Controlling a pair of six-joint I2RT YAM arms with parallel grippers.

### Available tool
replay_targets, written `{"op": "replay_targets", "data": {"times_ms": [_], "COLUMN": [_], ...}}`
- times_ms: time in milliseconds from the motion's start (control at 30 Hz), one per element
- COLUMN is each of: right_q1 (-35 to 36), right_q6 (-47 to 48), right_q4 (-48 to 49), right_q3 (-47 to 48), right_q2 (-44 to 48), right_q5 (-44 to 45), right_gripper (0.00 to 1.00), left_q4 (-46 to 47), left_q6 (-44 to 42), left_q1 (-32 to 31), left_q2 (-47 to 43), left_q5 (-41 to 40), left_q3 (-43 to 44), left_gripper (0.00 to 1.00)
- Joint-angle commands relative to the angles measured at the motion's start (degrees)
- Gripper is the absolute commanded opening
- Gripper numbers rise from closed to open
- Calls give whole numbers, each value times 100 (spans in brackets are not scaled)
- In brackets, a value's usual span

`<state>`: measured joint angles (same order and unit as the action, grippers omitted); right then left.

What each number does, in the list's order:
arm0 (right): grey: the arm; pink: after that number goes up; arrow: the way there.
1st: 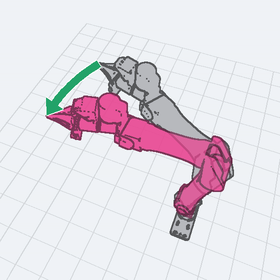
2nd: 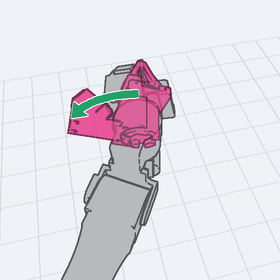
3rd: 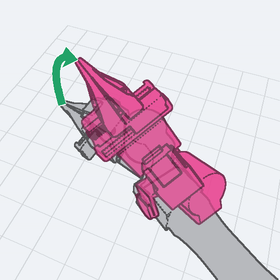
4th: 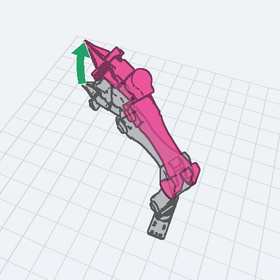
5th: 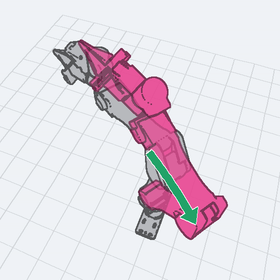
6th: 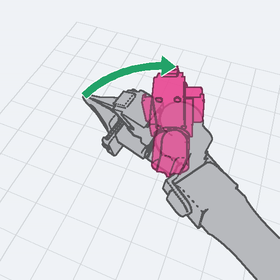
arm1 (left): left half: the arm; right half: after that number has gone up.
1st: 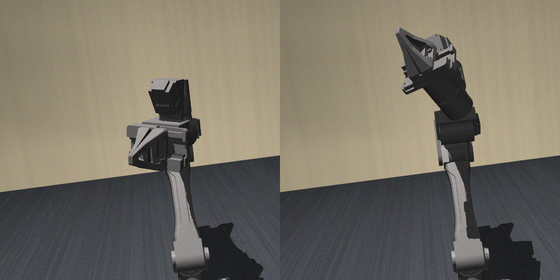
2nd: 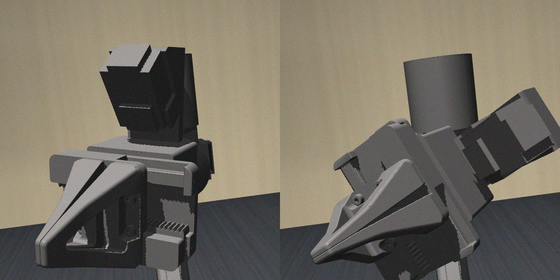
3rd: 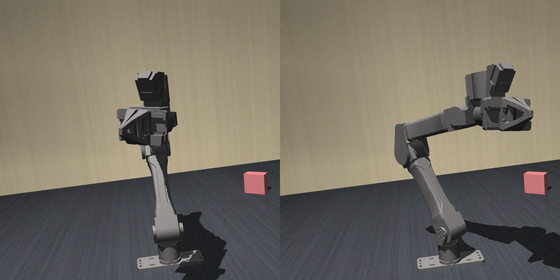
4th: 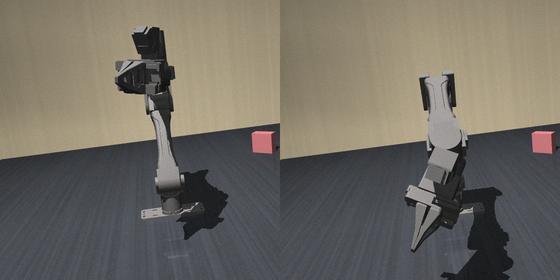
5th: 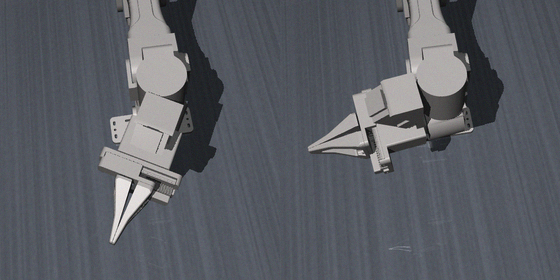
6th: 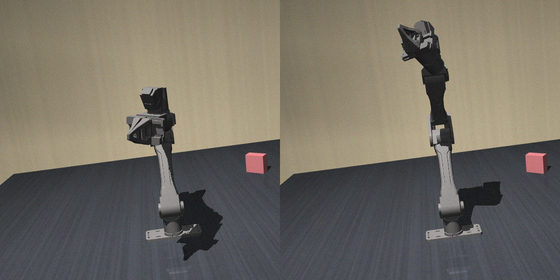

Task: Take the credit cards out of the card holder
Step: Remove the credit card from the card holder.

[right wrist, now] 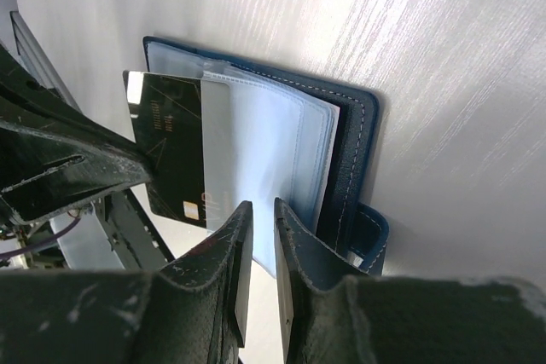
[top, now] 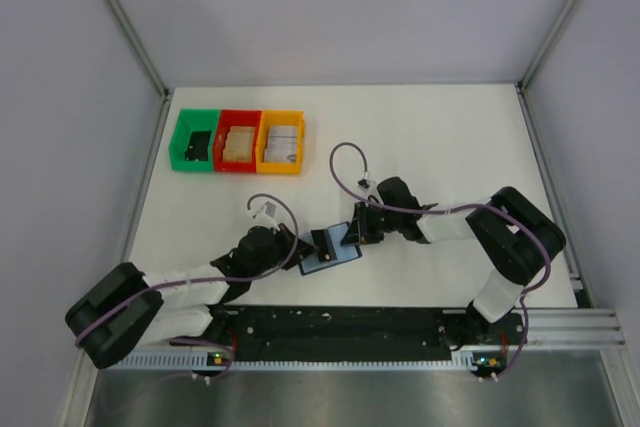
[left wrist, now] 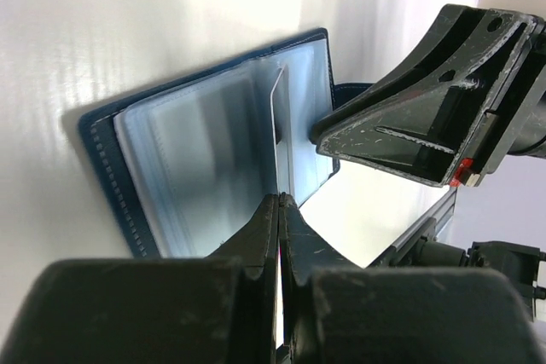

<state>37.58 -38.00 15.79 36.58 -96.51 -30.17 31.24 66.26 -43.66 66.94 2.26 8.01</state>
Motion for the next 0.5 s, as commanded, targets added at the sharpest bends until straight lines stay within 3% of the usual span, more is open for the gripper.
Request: {"op": "replay_targets", "data": {"times_ms": [0,300,467], "right_q1": [-58,-58,-58], "right_q6": [319,530,793], "right_q4": [-507,-305,-445], "right_q3": [-1,-46,42], "right_q2": [26,536,993], "right_q5": [565,522,390], "right_gripper": [17,18,25], "left_q4": [-583,-1059,-936], "left_q6": [-69,-438,-622], "left_q1": [24,94,164], "left_q2": [-671,-1973,-2509], "left_q5": [-568,-789,-692], "left_q3": [-299,-695,-775], "left_gripper": [0,0,0]}}
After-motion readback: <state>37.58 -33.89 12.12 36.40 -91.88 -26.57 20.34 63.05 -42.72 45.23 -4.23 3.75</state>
